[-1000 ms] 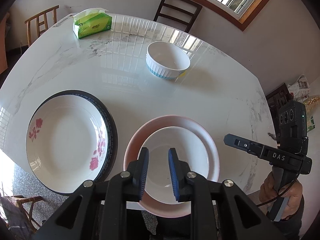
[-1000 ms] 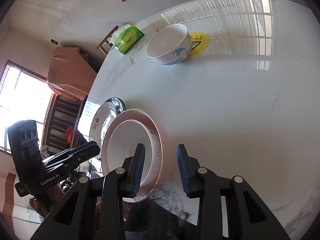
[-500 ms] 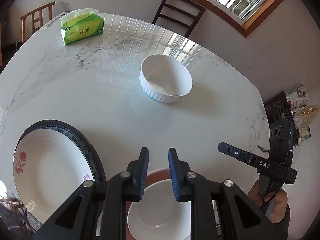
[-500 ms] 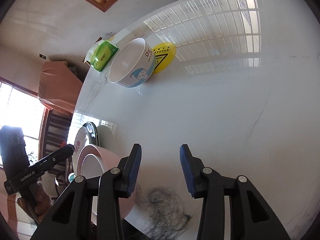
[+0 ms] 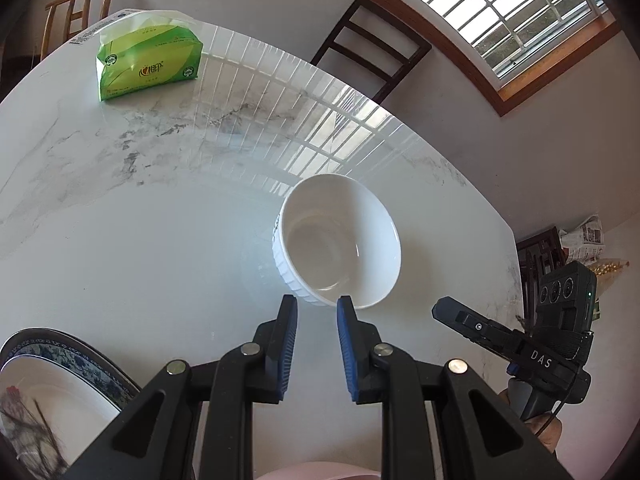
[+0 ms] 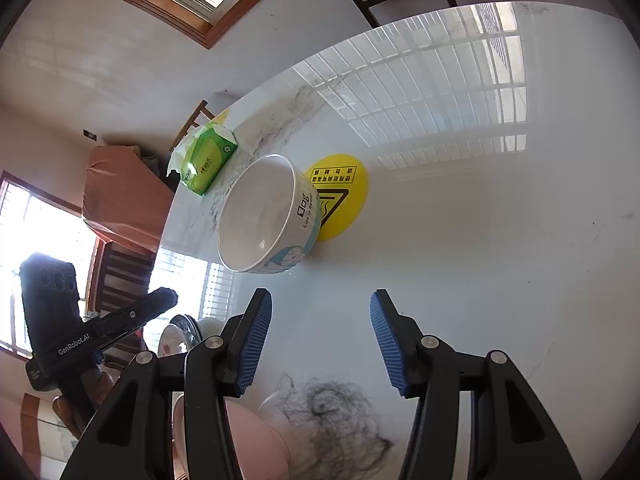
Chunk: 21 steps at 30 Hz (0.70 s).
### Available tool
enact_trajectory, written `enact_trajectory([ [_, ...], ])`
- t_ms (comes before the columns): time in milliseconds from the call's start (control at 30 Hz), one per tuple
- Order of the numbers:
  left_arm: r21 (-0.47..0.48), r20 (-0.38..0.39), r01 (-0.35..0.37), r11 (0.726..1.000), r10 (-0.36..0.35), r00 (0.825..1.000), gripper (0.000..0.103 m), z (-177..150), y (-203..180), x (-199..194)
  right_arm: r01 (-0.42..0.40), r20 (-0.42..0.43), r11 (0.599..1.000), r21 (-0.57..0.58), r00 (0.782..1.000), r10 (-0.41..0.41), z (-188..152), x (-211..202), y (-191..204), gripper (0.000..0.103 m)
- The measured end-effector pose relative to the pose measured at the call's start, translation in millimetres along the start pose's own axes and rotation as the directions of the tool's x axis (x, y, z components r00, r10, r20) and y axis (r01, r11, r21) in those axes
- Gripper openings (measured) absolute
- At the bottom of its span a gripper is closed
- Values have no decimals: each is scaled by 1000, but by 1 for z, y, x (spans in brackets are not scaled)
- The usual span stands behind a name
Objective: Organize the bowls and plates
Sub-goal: 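Move both tools to the white blue-striped cartoon bowl, then close both tools on the rim of the blue-striped bowl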
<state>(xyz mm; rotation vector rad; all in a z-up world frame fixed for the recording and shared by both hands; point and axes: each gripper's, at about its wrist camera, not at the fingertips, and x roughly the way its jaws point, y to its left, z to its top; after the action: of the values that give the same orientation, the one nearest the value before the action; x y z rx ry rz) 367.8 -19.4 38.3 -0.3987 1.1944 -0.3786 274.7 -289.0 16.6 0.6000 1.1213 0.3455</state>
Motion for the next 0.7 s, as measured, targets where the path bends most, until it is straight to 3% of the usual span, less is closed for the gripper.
enact_trajectory([
  [267, -49, -11, -25, 998, 25, 1000, 21, 17, 8, 19, 9, -5, 1000, -1, 1000, -9, 33, 23, 8, 51],
  [400, -56, 3, -60, 997, 61, 998, 43, 20, 6, 24, 22, -22, 1000, -11, 999, -23, 44, 35, 13, 51],
  [700, -88, -6, -81, 993, 81, 997, 43, 27, 13, 39, 72, -39, 996, -52, 996, -74, 52, 54, 22, 51],
])
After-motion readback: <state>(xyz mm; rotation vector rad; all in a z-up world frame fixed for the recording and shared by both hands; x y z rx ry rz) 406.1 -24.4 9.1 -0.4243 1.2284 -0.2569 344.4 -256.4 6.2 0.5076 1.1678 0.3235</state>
